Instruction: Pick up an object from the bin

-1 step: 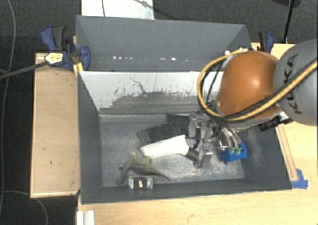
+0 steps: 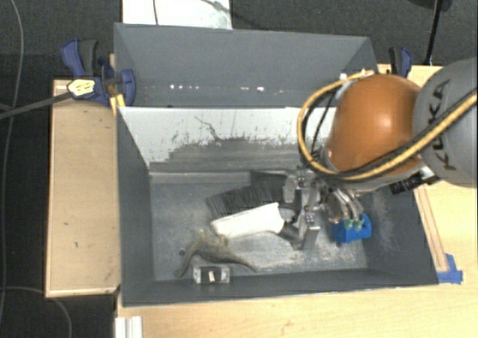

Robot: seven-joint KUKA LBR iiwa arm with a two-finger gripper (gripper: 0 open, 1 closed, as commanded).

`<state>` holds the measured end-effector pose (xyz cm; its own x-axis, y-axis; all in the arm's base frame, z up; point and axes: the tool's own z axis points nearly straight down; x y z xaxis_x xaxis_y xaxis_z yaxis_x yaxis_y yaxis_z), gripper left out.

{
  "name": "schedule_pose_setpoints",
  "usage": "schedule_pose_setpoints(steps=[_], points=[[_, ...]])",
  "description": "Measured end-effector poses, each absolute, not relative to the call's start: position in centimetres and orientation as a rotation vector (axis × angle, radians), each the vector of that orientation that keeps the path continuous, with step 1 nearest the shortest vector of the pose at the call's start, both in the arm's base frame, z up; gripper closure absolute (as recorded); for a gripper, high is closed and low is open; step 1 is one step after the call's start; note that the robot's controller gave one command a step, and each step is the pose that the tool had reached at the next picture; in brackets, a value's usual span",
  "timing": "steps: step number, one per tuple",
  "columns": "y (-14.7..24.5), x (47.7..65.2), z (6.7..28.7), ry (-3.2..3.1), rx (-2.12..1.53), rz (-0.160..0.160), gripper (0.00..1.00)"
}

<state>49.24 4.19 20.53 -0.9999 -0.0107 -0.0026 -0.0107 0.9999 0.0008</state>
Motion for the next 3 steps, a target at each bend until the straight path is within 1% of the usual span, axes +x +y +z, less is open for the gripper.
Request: schedule_pose_setpoints(steps=[1,2,3], points=[[4.1,51.5,16.1,3.133,-0.014,0.002,0.00],[4.8,52.1,10.9,3.136,-0.034,0.002,0.00],[7.7,55.2,8.3,3.136,-0.009,0.001,0.00]])
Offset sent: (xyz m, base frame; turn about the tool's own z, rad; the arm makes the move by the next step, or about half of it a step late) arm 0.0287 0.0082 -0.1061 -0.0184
